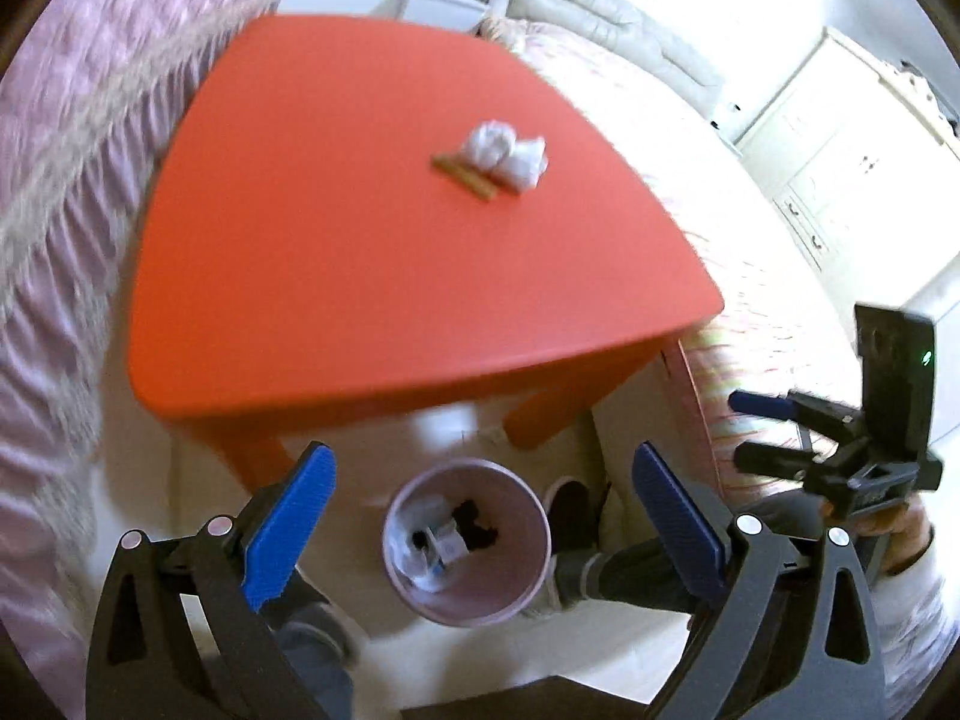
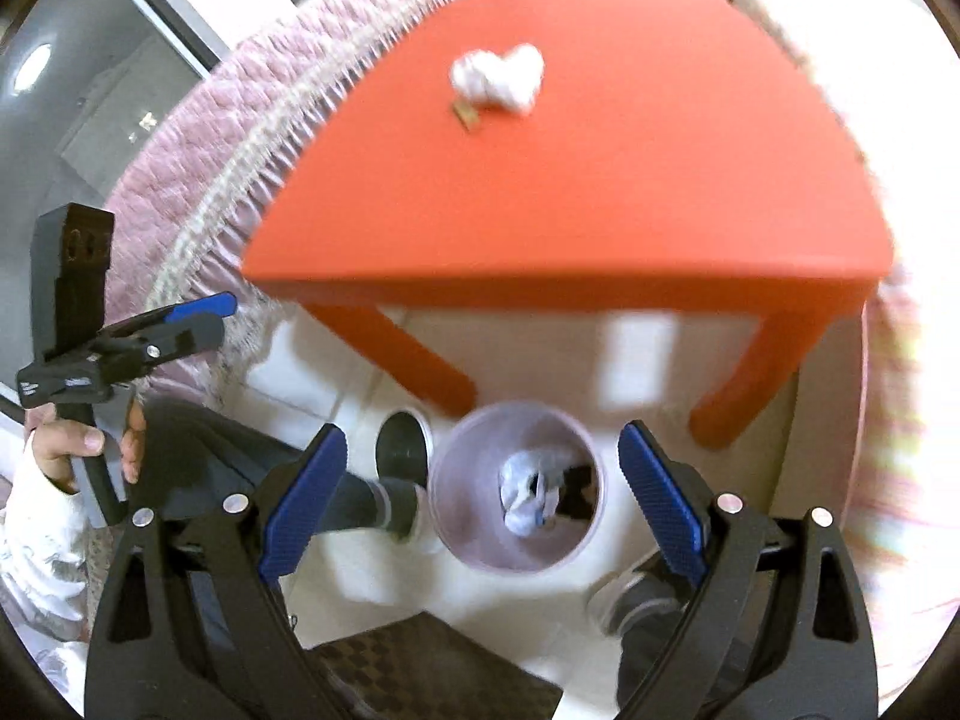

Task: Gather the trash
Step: 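Raise both open tools back over the table toward the white socks, then grasp the white socks with the right gripper while the left gripper grasps the wooden stick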

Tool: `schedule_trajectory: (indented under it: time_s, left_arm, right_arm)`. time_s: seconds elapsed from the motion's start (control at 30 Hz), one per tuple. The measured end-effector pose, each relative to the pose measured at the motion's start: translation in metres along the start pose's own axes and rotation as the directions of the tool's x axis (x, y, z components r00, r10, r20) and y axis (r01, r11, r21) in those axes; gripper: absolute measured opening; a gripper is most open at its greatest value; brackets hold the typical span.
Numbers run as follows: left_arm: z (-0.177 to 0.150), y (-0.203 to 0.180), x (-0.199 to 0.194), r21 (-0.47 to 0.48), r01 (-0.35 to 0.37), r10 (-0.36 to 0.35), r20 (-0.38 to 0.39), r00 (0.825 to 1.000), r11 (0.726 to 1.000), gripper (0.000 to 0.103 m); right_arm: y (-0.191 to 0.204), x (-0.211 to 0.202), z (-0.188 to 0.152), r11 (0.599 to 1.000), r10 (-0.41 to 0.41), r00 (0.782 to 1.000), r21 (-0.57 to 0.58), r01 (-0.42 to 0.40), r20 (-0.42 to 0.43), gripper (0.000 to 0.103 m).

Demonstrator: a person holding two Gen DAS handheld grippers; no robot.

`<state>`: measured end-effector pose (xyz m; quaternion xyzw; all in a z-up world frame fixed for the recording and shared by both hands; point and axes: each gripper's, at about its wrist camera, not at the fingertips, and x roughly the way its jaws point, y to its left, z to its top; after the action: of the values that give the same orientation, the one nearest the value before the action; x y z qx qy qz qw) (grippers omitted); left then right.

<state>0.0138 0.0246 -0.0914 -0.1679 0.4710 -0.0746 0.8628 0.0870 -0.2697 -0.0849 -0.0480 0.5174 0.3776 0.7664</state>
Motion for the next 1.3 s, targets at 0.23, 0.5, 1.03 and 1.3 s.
schedule_trajectory:
  time_s: [0.23, 0.5, 1.03, 1.3]
  left_arm:
    - [0.048, -0.006, -0.002, 0.056, -0.028, 0.029, -0.018, 0.999, 0.998, 0.095]
    - [0.099, -0.012, 0.012, 0.089, -0.046, 0.05, -0.049, 0.998, 0.995, 0.095]
    - [0.145, -0.013, 0.092, 0.02, -0.07, 0.072, -0.16, 0.985, 0.997, 0.095]
    - [0.148, -0.006, 0.124, -0.033, -0.099, 0.092, -0.167, 0.982, 0.995, 0.095]
  right_arm:
    - [0.002, -0.017, 0.064, 0.997, -0.023, 0.999, -0.071, 0.026, 0.034, 0.091]
    - [0.0, 0.0, 0.137, 0.994, -0.039, 0.999, -0.101, 0.04, 0.014, 0.091]
    - [-0.019, 0.081, 0.223, 0.995, -0.04, 0.991, -0.093, 0.028, -0.127, 0.091]
    - [-0.026, 0.122, 0.235, 0.996, -0.027, 0.98, -0.089, 0.01, -0.199, 0.087]
